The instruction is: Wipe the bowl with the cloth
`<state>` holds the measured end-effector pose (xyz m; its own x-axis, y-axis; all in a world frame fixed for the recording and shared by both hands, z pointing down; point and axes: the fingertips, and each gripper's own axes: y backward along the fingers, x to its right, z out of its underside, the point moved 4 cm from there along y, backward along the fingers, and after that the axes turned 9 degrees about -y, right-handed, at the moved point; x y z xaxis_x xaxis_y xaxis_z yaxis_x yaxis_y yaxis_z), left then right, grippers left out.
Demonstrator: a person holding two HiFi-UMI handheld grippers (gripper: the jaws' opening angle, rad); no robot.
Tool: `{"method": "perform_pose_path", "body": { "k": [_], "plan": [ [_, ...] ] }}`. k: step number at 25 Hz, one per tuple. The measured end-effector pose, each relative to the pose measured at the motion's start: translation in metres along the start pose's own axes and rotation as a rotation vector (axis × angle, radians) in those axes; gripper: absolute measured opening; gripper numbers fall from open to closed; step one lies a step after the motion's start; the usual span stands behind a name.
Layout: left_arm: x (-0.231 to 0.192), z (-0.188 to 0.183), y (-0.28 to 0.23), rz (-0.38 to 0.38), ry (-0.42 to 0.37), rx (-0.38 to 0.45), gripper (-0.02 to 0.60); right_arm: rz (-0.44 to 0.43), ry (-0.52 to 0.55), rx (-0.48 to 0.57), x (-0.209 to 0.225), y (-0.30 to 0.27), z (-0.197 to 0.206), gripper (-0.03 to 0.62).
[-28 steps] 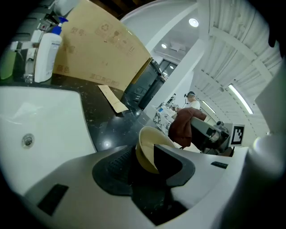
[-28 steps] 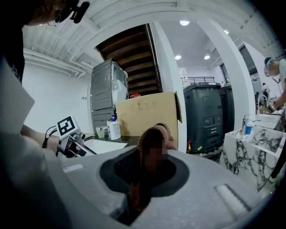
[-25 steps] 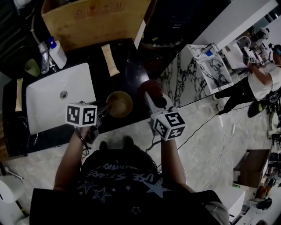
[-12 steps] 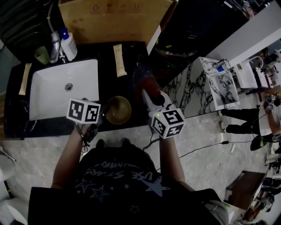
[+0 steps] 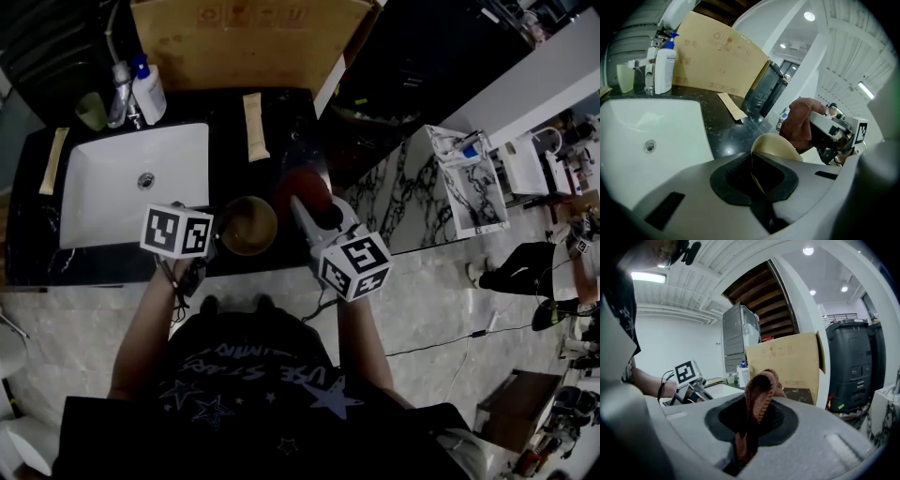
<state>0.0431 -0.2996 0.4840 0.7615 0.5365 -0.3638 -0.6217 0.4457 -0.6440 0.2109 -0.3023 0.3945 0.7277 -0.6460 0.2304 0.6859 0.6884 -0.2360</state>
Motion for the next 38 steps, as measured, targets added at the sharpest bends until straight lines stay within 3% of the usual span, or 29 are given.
{"method": "perform_pose_path", "body": {
  "k": [4, 8, 14, 17, 23, 27, 33, 38],
  "plan": [
    [-0.004, -0.006, 0.004, -0.043, -0.022, 0.018, 0.02, -0.137, 0.137, -0.05, -0.032, 0.003, -0.005, 0.054],
    [-0.003, -0.018, 0.005, -0.077, -0.075, 0.043, 0.02, -0.232, 0.19, -0.103, -0.062, 0.001, -0.008, 0.054],
    [0.016, -0.034, 0.009, -0.074, -0.175, 0.09, 0.018, -0.111, 0.385, -0.445, -0.077, -0.033, 0.027, 0.053],
    [0.022, -0.036, 0.011, -0.063, -0.206, 0.094, 0.018, -0.067, 0.445, -0.541, -0.079, -0.047, 0.038, 0.053],
    [0.02, -0.03, 0.015, -0.031, -0.185, 0.089, 0.017, -0.052, 0.489, -0.515, -0.072, -0.062, 0.043, 0.053],
    [0.019, -0.027, 0.016, -0.027, -0.17, 0.091, 0.017, 0.047, 0.527, -0.512, -0.066, -0.065, 0.043, 0.053],
    [0.02, -0.038, 0.023, -0.052, -0.207, 0.147, 0.017, 0.189, 0.685, -0.639, -0.054, -0.063, 0.044, 0.052],
    [0.026, -0.042, 0.026, -0.064, -0.245, 0.175, 0.017, 0.186, 0.706, -0.766, -0.05, -0.058, 0.05, 0.052]
  ]
}}
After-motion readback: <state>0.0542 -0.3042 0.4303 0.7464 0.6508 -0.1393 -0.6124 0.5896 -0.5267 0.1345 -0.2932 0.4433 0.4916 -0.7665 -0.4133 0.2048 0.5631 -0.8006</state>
